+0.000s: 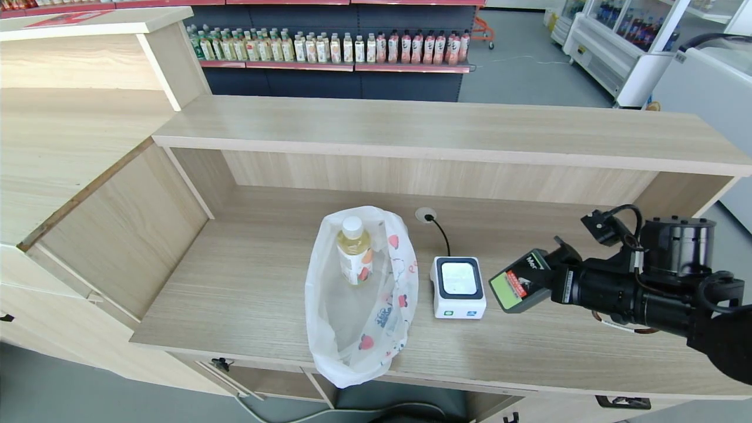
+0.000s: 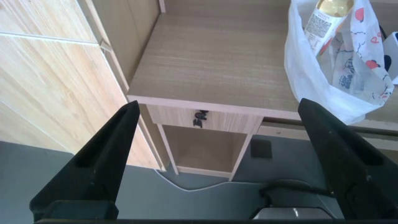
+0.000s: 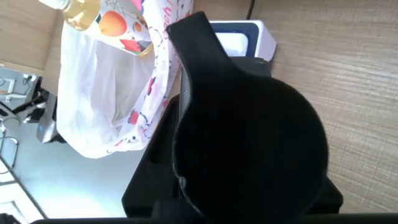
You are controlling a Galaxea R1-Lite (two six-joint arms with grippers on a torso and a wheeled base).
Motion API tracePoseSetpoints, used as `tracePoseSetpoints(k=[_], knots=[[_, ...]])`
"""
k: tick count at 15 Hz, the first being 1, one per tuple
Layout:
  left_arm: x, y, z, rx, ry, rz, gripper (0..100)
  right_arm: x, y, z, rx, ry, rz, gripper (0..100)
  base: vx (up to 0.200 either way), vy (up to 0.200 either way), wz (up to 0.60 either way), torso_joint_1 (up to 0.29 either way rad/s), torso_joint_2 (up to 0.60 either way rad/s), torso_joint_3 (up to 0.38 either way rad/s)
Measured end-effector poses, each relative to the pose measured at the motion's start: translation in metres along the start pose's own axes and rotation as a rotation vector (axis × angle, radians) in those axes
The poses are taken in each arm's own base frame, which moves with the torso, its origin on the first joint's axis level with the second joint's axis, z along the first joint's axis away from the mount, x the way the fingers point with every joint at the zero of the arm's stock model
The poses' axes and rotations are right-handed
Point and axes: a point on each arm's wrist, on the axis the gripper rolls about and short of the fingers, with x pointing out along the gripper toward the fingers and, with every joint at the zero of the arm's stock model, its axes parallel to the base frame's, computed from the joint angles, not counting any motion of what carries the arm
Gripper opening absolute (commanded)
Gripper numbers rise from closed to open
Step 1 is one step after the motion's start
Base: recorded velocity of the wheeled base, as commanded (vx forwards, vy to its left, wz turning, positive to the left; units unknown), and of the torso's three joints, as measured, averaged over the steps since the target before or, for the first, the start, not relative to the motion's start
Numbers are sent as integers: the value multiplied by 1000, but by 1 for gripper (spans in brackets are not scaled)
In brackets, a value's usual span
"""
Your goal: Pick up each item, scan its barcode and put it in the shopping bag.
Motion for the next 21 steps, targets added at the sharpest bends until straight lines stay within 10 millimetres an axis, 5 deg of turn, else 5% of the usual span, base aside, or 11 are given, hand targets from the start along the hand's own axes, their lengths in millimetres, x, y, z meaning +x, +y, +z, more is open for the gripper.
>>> tracePoseSetpoints(k=[13,21], knots=[[0,0,0,0,0,0,100,59,6,-4,30,-28,18,0,0,0,0,0,0,0],[0,0,0,0,0,0,100,74,5,-11,14,-50,36,0,0,0,0,0,0,0]])
